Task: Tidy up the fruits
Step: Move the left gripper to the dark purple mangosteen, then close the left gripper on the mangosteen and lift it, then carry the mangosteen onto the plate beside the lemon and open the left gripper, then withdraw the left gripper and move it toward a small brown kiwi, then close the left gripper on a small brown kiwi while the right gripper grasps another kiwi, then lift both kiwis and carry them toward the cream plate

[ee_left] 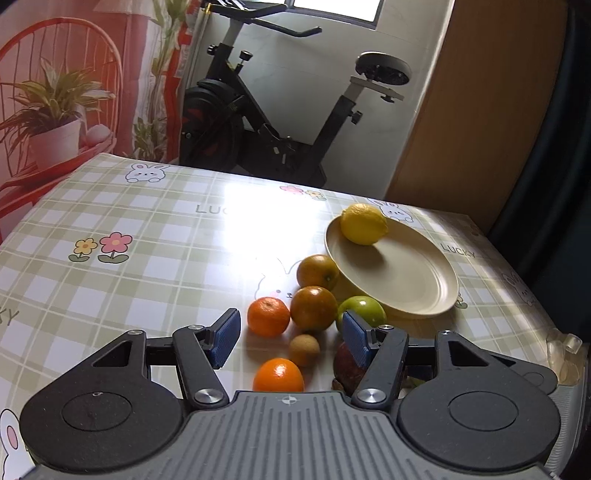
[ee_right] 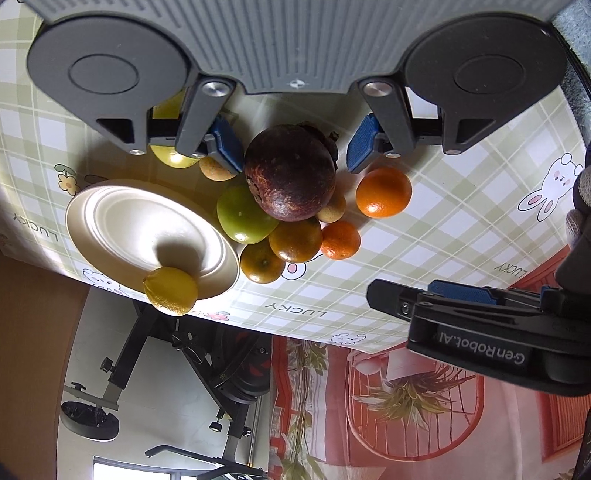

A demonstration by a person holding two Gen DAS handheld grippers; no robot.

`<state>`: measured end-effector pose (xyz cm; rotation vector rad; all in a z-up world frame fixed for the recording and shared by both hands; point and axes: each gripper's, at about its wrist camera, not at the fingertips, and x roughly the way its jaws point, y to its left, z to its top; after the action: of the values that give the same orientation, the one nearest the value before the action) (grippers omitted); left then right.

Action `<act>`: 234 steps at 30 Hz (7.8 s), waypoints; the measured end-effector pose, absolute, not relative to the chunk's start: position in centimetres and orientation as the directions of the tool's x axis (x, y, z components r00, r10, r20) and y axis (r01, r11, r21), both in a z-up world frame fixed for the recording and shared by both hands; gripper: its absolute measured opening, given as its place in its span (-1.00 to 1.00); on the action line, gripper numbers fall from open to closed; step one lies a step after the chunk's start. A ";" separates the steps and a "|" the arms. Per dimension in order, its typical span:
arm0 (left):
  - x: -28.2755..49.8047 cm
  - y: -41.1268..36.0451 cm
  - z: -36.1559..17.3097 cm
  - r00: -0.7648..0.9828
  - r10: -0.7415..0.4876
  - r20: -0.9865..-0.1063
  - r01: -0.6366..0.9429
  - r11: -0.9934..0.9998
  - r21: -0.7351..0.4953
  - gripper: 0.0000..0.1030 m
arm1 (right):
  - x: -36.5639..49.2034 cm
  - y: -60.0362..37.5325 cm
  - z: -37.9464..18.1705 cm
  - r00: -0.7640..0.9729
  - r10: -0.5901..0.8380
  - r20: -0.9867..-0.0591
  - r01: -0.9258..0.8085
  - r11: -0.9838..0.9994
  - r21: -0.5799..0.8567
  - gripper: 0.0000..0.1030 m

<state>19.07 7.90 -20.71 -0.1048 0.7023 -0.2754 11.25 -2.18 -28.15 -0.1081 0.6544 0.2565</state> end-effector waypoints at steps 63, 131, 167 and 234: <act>26.6 3.8 -21.1 0.581 -0.574 -0.577 0.426 0.819 -0.385 0.11 | 15.3 -6.3 -23.9 0.828 0.259 -0.498 -0.257 0.964 0.073 0.16; 23.5 9.0 -16.0 0.778 -0.340 -0.528 0.334 0.936 -0.110 0.14 | 12.2 -9.5 -23.8 0.846 0.168 -0.506 -0.131 0.986 0.108 0.15; 20.4 9.2 -20.7 0.726 -0.365 -0.584 0.317 0.930 -0.187 -0.03 | 12.1 -5.3 -28.3 0.808 0.168 -0.565 -0.250 0.966 -0.070 -0.13; 19.4 9.2 -26.0 0.696 -0.322 -0.641 0.275 0.945 -0.176 -0.49 | 14.2 -3.7 -29.2 0.759 0.163 -0.630 -0.413 0.869 -0.273 -0.35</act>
<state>19.43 9.21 -25.98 -0.0679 0.7279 -0.3330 14.23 -3.71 -29.23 -0.4159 0.6366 0.3240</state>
